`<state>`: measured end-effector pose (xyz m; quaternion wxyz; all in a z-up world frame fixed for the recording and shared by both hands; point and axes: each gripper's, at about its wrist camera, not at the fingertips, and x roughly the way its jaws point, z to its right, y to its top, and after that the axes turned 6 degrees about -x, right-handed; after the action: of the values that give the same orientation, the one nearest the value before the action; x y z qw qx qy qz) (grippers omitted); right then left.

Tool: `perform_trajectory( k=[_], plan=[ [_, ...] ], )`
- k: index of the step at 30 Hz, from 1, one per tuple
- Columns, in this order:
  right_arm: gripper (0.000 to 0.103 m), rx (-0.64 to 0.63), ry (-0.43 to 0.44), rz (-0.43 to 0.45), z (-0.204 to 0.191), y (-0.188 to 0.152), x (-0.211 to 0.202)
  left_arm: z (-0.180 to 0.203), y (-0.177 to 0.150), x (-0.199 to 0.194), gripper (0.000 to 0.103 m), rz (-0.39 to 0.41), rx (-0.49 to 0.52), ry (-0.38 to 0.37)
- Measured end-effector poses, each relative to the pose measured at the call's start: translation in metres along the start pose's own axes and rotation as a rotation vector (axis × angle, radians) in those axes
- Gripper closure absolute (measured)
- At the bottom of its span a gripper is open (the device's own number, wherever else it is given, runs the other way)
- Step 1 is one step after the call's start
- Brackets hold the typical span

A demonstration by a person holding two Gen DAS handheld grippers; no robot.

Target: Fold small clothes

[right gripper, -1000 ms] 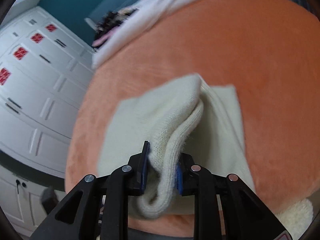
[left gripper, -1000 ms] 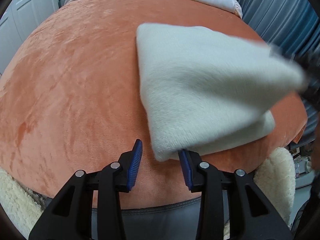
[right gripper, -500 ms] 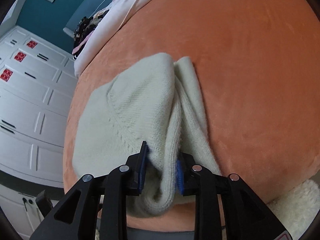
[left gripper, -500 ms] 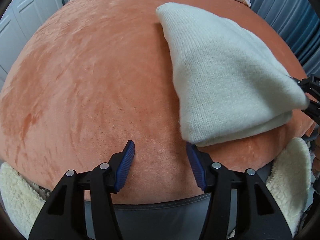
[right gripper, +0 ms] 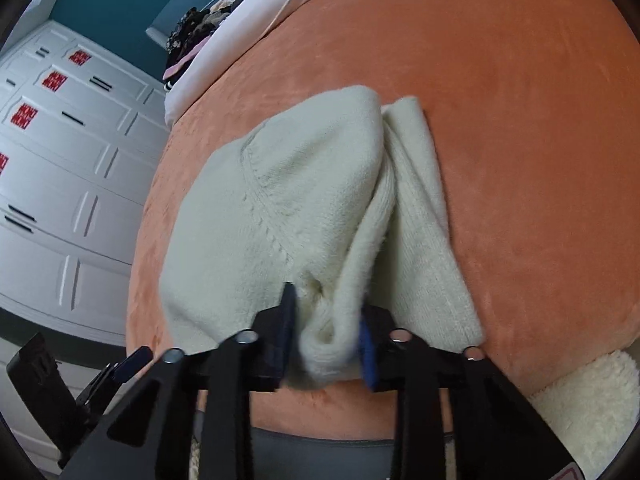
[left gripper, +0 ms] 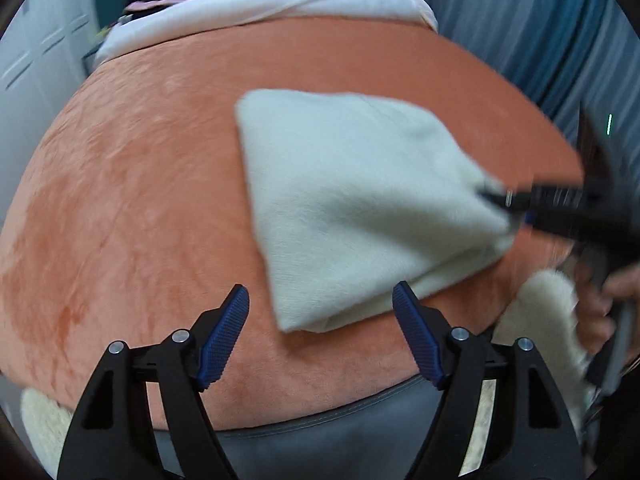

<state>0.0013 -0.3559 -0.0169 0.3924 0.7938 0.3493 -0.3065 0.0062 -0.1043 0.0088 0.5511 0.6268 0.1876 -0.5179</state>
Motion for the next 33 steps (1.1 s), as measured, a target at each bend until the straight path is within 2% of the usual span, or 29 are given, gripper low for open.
perform_trajectory(
  k=[3, 4, 5, 7, 8, 9, 10, 11, 14, 16, 17, 19, 21, 22, 24, 25, 27, 29, 30, 31, 33],
  plan=[
    [0.085, 0.018, 0.174, 0.110, -0.016, 0.019, -0.040, 0.013, -0.006, 0.012, 0.031, -0.008, 0.049, 0.029],
    [0.085, 0.024, 0.213, 0.140, -0.018, 0.023, -0.053, 0.012, -0.007, 0.018, 0.032, -0.013, 0.044, 0.051],
    [0.085, 0.028, 0.223, 0.165, -0.018, 0.024, -0.065, 0.009, -0.007, 0.024, 0.038, -0.026, 0.030, 0.073],
    [0.085, 0.048, 0.154, 0.175, -0.001, 0.018, -0.069, -0.009, -0.008, 0.040, 0.046, -0.079, -0.046, 0.110],
    [0.085, 0.060, 0.078, 0.151, 0.014, 0.012, -0.060, -0.018, -0.008, 0.045, 0.046, -0.102, -0.094, 0.089],
    [0.085, 0.072, -0.008, 0.093, 0.034, 0.004, -0.041, -0.027, -0.008, 0.049, 0.046, -0.121, -0.140, 0.050],
    [0.085, 0.088, -0.069, 0.002, 0.051, -0.003, -0.013, -0.030, -0.009, 0.052, 0.046, -0.134, -0.155, 0.045],
    [0.082, 0.110, -0.080, -0.058, 0.065, -0.014, 0.005, -0.027, -0.010, 0.053, 0.046, -0.128, -0.126, 0.063],
    [0.072, 0.098, -0.054, 0.049, 0.053, -0.016, -0.018, -0.016, -0.011, 0.046, 0.046, -0.086, -0.049, 0.127],
    [0.063, 0.030, -0.117, 0.129, 0.036, -0.006, -0.040, -0.020, -0.008, 0.042, 0.046, -0.082, -0.087, 0.118],
    [0.056, -0.001, -0.124, 0.145, 0.030, 0.000, -0.046, -0.024, -0.007, 0.042, 0.046, -0.089, -0.109, 0.107],
    [0.052, -0.041, -0.113, 0.120, 0.026, 0.012, -0.044, -0.025, -0.006, 0.041, 0.045, -0.090, -0.119, 0.107],
    [0.052, -0.068, -0.108, 0.048, 0.028, 0.026, -0.021, -0.023, -0.009, 0.044, 0.045, -0.085, -0.106, 0.125],
    [0.054, -0.086, -0.120, 0.017, 0.034, 0.032, -0.010, -0.022, -0.009, 0.046, 0.045, -0.090, -0.105, 0.130],
    [0.092, -0.148, -0.148, -0.053, 0.024, 0.044, 0.018, -0.024, -0.012, 0.049, 0.045, -0.097, -0.111, 0.132],
    [0.092, -0.174, -0.146, -0.039, 0.017, 0.050, 0.015, -0.024, -0.013, 0.050, 0.044, -0.101, -0.112, 0.135],
    [0.093, -0.220, -0.097, 0.076, -0.002, 0.071, -0.011, -0.023, -0.014, 0.050, 0.043, -0.105, -0.109, 0.141],
    [0.094, -0.193, -0.026, 0.158, -0.002, 0.089, -0.033, -0.024, -0.014, 0.052, 0.040, -0.105, -0.111, 0.141],
    [0.094, -0.164, -0.015, 0.157, 0.009, 0.095, -0.029, -0.023, -0.014, 0.054, 0.040, -0.104, -0.108, 0.142],
    [0.094, -0.138, -0.055, 0.109, 0.023, 0.097, -0.013, -0.023, -0.014, 0.055, 0.040, -0.106, -0.103, 0.148],
    [0.093, -0.131, -0.170, -0.088, 0.051, 0.084, 0.039, -0.024, -0.015, 0.059, 0.039, -0.113, -0.093, 0.154]
  ],
)
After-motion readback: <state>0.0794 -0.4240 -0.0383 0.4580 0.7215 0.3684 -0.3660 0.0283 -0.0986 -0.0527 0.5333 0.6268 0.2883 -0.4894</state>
